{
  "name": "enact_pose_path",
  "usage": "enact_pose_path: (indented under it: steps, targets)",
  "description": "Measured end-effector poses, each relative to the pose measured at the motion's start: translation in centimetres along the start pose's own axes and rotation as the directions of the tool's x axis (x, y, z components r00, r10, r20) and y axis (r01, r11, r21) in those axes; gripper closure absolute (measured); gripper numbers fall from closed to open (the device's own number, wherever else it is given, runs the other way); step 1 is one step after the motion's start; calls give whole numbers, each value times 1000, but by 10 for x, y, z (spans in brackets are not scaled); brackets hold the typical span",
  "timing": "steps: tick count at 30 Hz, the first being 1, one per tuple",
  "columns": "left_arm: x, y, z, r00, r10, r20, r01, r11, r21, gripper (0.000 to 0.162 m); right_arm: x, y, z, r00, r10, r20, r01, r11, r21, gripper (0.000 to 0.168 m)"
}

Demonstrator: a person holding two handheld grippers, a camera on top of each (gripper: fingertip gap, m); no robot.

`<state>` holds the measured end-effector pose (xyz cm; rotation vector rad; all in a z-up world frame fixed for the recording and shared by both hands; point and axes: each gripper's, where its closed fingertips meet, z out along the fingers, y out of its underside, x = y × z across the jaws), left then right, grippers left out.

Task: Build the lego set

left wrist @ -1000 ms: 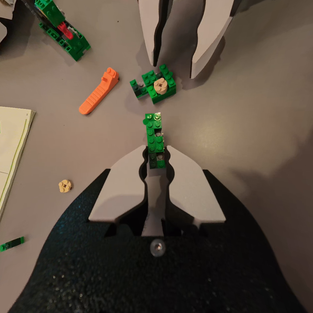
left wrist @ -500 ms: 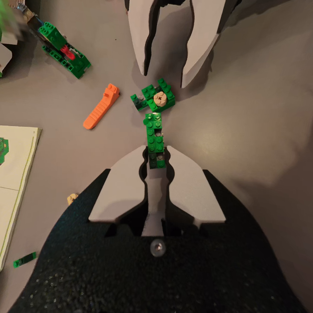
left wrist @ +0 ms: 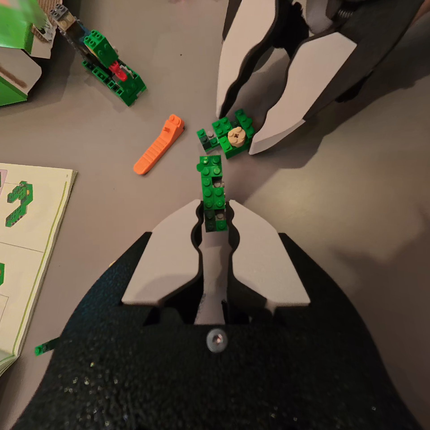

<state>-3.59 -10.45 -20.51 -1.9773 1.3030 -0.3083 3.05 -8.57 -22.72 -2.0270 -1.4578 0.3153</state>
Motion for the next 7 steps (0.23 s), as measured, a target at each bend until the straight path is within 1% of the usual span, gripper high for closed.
enact_pose_path:
  steps: [1, 4, 7]
  targets:
    - [-1, 1, -1, 1000, 4, 3, -4, 1000, -1, 145, -1, 0, 0, 1000, -4, 14, 4, 1000, -5, 131]
    - [-4, 4, -4, 1000, 7, 8, -7, 1000, 1, 145, 0, -2, 1, 998, -46, 35, 46, 999, -7, 131]
    - [-11, 7, -7, 1000, 9, 6, -9, 1000, 4, 145, 11, -17, -3, 990, -138, 30, 135, 988, 71, 131]
